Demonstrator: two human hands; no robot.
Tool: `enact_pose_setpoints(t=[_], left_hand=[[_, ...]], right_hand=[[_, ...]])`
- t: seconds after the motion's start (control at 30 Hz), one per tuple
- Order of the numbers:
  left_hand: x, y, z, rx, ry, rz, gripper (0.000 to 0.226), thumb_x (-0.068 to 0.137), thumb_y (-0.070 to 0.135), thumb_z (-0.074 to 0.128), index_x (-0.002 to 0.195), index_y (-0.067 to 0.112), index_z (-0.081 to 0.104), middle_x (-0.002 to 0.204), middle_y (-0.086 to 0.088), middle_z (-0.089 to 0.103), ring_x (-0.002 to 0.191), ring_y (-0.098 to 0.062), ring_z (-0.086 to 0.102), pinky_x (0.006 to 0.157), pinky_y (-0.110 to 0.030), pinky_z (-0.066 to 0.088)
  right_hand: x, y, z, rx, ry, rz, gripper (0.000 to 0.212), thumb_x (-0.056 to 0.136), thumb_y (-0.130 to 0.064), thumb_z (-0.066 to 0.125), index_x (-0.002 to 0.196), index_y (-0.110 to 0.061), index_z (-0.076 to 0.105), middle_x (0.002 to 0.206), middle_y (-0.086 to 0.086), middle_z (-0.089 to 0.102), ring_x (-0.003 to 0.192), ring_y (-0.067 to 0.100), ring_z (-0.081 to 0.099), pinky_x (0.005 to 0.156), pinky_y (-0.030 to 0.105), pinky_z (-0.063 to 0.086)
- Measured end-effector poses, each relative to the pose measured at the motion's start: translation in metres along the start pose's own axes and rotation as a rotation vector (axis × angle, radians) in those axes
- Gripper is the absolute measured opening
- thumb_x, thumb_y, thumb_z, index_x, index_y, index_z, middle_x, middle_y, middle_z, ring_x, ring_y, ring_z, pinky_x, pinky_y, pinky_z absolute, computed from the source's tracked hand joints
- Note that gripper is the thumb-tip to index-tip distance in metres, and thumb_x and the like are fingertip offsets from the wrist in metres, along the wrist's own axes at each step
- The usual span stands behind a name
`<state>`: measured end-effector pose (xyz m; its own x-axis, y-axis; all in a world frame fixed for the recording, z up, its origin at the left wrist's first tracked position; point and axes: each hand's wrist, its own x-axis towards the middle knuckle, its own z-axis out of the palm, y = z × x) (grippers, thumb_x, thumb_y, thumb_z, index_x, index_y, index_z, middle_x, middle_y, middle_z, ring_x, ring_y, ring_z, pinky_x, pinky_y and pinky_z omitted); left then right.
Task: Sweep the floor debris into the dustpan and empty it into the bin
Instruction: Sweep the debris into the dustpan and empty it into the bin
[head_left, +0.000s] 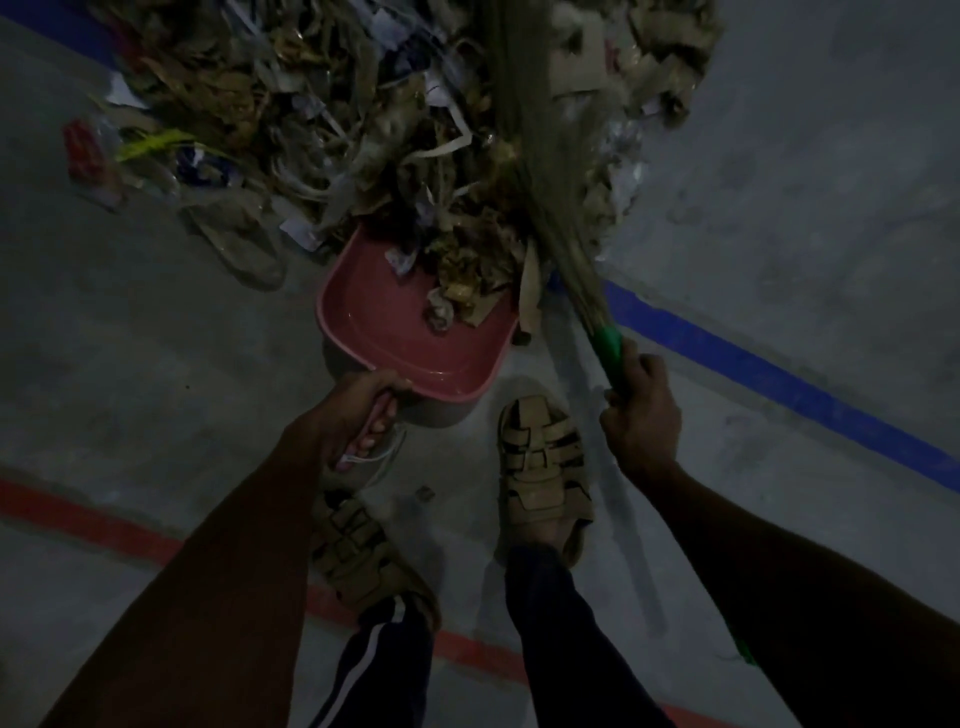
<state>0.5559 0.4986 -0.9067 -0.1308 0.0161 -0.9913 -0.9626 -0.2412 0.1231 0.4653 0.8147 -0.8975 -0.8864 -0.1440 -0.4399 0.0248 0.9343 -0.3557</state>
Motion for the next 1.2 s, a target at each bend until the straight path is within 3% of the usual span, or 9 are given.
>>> enact_pose_setpoints(t=[0.13, 0.3, 0.47, 0.67, 0.83, 1.0, 1.07, 1.2], left_hand=[[0.004, 0.003, -0.001, 0.03, -0.008, 0.02, 0.048, 0.09, 0.038, 0.056, 0.051, 0.013, 0.045, 0.046, -0.006, 0.031, 0.03, -0.017, 0.024, 0.037, -0.012, 0.019], [0.003, 0.006, -0.006, 0.032, -0.01, 0.027, 0.049, 0.092, 0.036, 0.054, 0.051, 0.013, 0.045, 0.047, -0.007, 0.03, 0.029, -0.017, 0.024, 0.037, -0.012, 0.018], [0.0, 0.013, -0.01, 0.057, 0.034, 0.017, 0.049, 0.089, 0.038, 0.059, 0.05, 0.012, 0.047, 0.045, -0.007, 0.033, 0.031, -0.017, 0.024, 0.038, -0.014, 0.018], [-0.004, 0.026, -0.002, 0.062, 0.064, 0.036, 0.049, 0.089, 0.037, 0.061, 0.049, 0.012, 0.047, 0.045, -0.006, 0.034, 0.033, -0.017, 0.025, 0.038, -0.015, 0.019], [-0.003, 0.039, 0.007, 0.055, 0.069, 0.059, 0.05, 0.089, 0.035, 0.061, 0.047, 0.013, 0.048, 0.044, -0.005, 0.034, 0.031, -0.017, 0.025, 0.039, -0.015, 0.019], [-0.005, 0.044, 0.005, 0.1, 0.085, 0.073, 0.047, 0.09, 0.035, 0.061, 0.05, 0.011, 0.047, 0.045, -0.006, 0.033, 0.033, -0.017, 0.025, 0.039, -0.016, 0.019], [-0.004, 0.044, 0.003, 0.112, 0.093, 0.07, 0.048, 0.089, 0.035, 0.061, 0.05, 0.012, 0.047, 0.045, -0.006, 0.033, 0.034, -0.017, 0.025, 0.039, -0.016, 0.019], [-0.002, 0.04, 0.001, 0.125, 0.092, 0.103, 0.049, 0.089, 0.034, 0.06, 0.047, 0.013, 0.047, 0.045, -0.005, 0.032, 0.033, -0.016, 0.025, 0.041, -0.016, 0.018]], right_hand=[[-0.012, 0.004, 0.007, -0.063, -0.021, -0.133, 0.071, 0.078, -0.012, 0.056, 0.147, -0.016, 0.041, 0.121, 0.012, 0.05, 0.083, 0.032, 0.059, 0.057, 0.028, 0.039], [0.003, 0.002, -0.002, 0.016, 0.179, -0.054, 0.079, 0.077, 0.003, 0.061, 0.15, -0.02, 0.039, 0.125, 0.012, 0.05, 0.084, 0.025, 0.058, 0.059, 0.029, 0.042], [0.038, 0.006, -0.018, -0.051, 0.288, 0.064, 0.077, 0.077, -0.008, 0.057, 0.15, -0.018, 0.037, 0.126, 0.015, 0.047, 0.086, 0.033, 0.055, 0.057, 0.032, 0.036], [0.054, 0.007, -0.018, -0.109, 0.145, 0.095, 0.076, 0.081, -0.006, 0.061, 0.15, -0.017, 0.033, 0.124, 0.015, 0.043, 0.09, 0.038, 0.054, 0.059, 0.035, 0.039], [0.029, 0.006, -0.007, -0.072, 0.076, 0.041, 0.077, 0.083, -0.006, 0.063, 0.152, -0.017, 0.032, 0.122, 0.011, 0.045, 0.076, 0.016, 0.041, 0.057, 0.027, 0.03], [-0.001, 0.017, 0.003, -0.06, -0.023, -0.029, 0.072, 0.082, -0.007, 0.064, 0.148, -0.013, 0.037, 0.121, 0.01, 0.046, 0.083, 0.032, 0.055, 0.053, 0.034, 0.045], [-0.008, 0.018, 0.003, -0.051, -0.009, -0.05, 0.07, 0.081, -0.007, 0.062, 0.147, -0.012, 0.038, 0.121, 0.011, 0.046, 0.082, 0.033, 0.056, 0.053, 0.034, 0.045], [-0.006, 0.013, -0.003, 0.008, 0.171, -0.03, 0.07, 0.082, -0.003, 0.061, 0.147, -0.015, 0.039, 0.12, 0.013, 0.049, 0.077, 0.021, 0.05, 0.053, 0.022, 0.033]])
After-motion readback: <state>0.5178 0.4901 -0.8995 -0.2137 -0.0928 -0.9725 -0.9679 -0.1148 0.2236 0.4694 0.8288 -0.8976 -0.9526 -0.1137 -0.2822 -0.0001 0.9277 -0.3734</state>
